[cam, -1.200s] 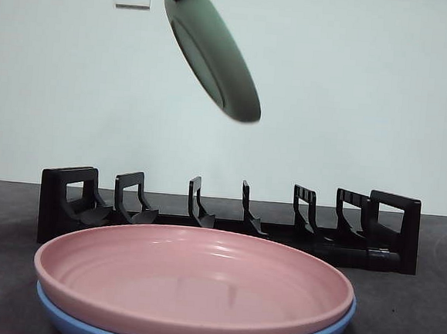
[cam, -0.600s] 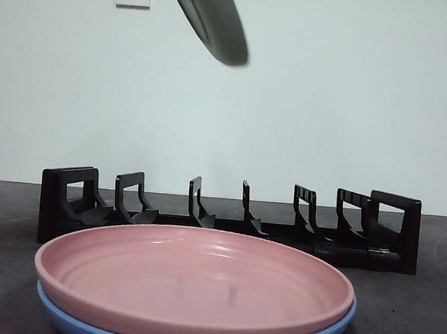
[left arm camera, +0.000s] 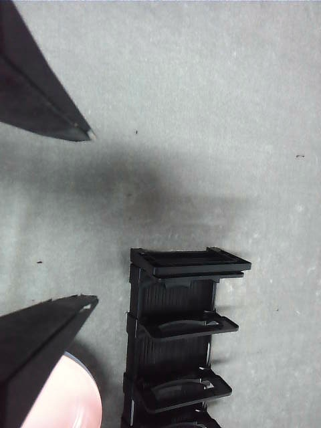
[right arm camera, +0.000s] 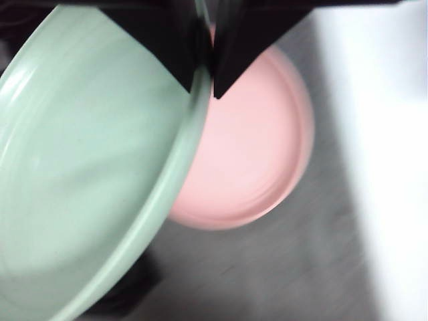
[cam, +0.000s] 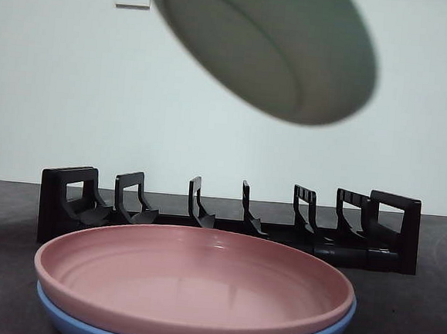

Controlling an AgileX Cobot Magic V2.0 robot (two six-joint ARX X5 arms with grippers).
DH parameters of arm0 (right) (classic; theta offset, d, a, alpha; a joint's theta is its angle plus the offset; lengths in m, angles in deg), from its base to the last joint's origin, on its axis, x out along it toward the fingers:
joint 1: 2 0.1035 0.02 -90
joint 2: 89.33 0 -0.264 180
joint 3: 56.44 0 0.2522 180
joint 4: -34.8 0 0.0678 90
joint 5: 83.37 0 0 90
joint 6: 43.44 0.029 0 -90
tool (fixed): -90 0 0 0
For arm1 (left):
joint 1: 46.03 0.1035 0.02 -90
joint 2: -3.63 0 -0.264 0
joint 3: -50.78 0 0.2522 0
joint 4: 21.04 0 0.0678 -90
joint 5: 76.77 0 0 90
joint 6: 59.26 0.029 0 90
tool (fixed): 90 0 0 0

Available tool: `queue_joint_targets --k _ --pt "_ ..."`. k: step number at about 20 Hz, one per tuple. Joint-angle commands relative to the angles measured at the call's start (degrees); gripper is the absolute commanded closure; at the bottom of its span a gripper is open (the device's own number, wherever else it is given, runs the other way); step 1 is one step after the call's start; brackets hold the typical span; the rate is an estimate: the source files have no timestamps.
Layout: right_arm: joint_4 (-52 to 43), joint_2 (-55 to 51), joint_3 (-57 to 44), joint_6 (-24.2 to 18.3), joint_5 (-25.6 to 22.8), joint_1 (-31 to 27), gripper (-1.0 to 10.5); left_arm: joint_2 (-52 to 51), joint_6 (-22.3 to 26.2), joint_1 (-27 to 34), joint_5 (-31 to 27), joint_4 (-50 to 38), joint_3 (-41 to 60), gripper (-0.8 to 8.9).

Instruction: Place the plate

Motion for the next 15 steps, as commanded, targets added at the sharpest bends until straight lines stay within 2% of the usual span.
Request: queue_joint_targets --k 1,6,10,15 --pt "1.4 0.5 0.5 2.3 2.3 3.2 9.3 0.3 0.2 -0.1 -0.3 -0.7 -1.3 4.47" --pt "4.7 1.8 0.5 2.0 3.6 4.3 9.3 0.3 0.4 -0.1 -0.3 -0.6 -1.3 4.47" --pt "5.4 7.2 0.5 -1.3 3.6 4.2 9.3 0.3 0.4 -0.1 -0.3 -0.7 -1.3 4.47" --pt "4.4 15.3 0.5 -3.3 3.6 4.1 9.3 0.3 0.3 -0.1 -0.2 -0.6 -1.3 4.47"
